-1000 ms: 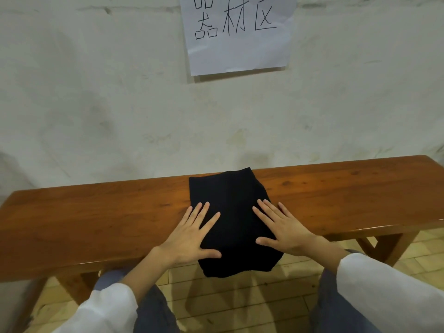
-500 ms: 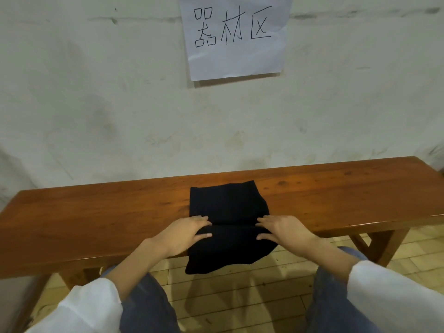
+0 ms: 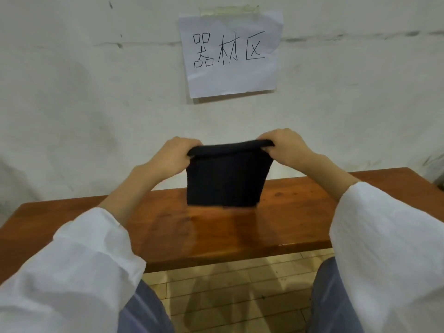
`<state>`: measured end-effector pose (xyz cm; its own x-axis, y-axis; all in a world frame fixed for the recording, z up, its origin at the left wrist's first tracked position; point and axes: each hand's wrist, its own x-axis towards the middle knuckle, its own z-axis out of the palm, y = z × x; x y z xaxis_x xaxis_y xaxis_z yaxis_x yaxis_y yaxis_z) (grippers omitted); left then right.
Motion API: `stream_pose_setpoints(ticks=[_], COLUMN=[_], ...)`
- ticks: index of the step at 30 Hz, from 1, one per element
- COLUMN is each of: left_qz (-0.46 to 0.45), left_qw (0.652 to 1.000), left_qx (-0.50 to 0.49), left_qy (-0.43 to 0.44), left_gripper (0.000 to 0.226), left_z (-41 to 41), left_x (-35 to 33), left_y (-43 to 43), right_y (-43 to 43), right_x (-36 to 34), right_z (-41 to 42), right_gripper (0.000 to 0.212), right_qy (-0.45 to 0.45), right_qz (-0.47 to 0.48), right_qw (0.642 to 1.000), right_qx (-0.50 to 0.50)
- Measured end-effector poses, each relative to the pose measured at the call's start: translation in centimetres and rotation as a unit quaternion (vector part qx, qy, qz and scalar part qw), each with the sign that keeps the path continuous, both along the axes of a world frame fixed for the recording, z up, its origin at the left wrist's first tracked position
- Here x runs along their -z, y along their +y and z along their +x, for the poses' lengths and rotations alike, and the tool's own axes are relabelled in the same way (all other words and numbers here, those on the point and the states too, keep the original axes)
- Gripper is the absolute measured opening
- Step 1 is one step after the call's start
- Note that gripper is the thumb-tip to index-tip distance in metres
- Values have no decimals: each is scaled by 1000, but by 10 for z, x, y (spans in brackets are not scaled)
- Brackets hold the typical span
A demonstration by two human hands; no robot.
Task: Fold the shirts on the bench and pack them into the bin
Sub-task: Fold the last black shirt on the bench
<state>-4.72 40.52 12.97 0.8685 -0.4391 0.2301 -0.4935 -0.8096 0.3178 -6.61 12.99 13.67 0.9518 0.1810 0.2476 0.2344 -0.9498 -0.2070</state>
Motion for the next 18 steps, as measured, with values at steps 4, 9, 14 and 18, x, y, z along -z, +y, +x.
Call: stream_pose_setpoints(ticks=[4, 9, 14, 18], left_qz=[24, 131, 204, 131], left_qw=[997, 990, 974, 985], left_qx=[5, 43, 33, 47], left_qy=[-71, 20, 88, 105], left_gripper=[46, 63, 85, 74], left_z=[-14, -69, -112, -114], left_x=[14, 131, 193, 193], left_y=[-3, 5, 9, 15], right_y=[5, 11, 11, 7], right_x=[26, 149, 216, 209], right_z=[-17, -76, -126, -121], right_gripper=[37, 47, 77, 67], right_qy=[-97, 14, 79, 75], right_qz=[64, 29, 0, 39], right_qw=[993, 999, 996, 996], right_qx=[30, -16, -28, -32])
